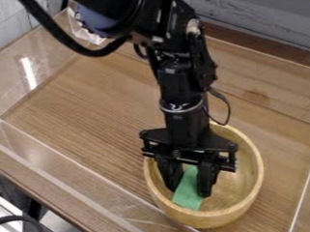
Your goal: Put the green block in the brown bowl
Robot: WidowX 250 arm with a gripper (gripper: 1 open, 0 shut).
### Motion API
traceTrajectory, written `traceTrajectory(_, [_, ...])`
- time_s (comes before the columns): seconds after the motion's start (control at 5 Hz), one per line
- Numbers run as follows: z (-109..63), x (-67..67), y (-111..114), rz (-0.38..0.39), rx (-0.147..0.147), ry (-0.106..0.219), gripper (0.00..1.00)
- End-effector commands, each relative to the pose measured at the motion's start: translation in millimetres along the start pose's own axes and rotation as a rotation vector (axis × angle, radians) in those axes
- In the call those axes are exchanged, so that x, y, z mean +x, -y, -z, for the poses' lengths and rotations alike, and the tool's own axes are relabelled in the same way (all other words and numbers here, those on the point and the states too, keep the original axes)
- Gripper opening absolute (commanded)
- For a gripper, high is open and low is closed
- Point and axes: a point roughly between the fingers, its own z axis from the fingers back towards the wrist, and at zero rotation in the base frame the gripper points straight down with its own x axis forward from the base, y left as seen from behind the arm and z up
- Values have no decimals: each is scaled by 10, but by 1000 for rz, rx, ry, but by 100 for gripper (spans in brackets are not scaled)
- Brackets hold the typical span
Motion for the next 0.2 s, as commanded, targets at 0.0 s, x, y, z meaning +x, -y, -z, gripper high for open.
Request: traceTrajectory(0.0, [-113,24,19,-2,-18,32,0])
